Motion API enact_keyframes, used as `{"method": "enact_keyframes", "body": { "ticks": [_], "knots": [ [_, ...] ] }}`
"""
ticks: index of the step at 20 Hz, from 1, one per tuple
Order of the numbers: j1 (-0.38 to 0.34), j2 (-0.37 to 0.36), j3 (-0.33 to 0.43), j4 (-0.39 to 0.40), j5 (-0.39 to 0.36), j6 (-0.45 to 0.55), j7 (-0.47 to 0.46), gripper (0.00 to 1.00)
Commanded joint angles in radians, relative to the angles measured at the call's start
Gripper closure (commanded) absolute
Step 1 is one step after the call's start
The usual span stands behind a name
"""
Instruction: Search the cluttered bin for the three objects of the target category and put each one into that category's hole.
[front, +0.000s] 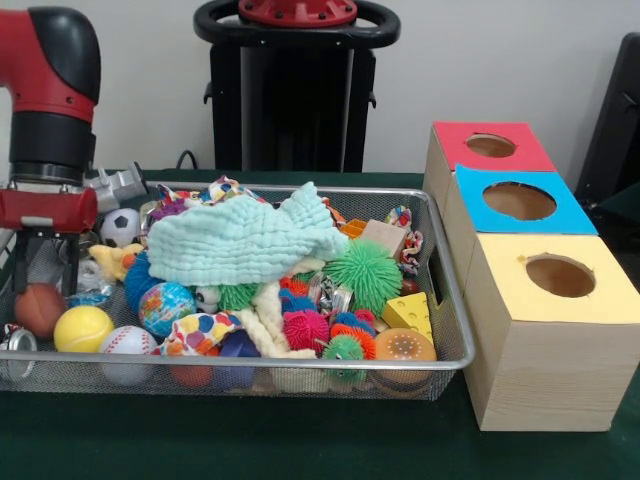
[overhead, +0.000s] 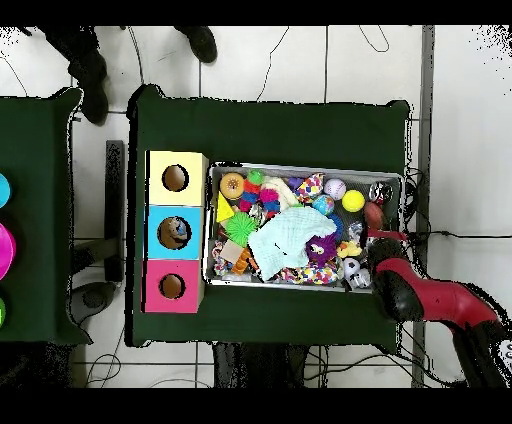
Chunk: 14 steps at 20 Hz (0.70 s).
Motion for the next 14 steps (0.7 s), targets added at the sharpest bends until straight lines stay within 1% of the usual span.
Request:
{"method": "enact_keyframes", "body": {
  "ticks": [1, 9, 11, 12, 14],
  "knots": [
    [-0.005, 0.027, 0.121, 0.080, -0.066, 0.122, 0.025, 0.00],
    [-0.017, 0.012, 0.144, 0.110, -0.031, 0.133, 0.041, 0.00],
    [-0.003, 0.008, 0.124, 0.107, -0.030, 0.118, 0.049, 0.00],
    [0.007, 0.025, 0.095, 0.092, -0.036, 0.097, 0.056, 0.00],
    [-0.008, 0.057, 0.096, 0.082, -0.042, 0.094, 0.058, 0.00]
  ]
}}
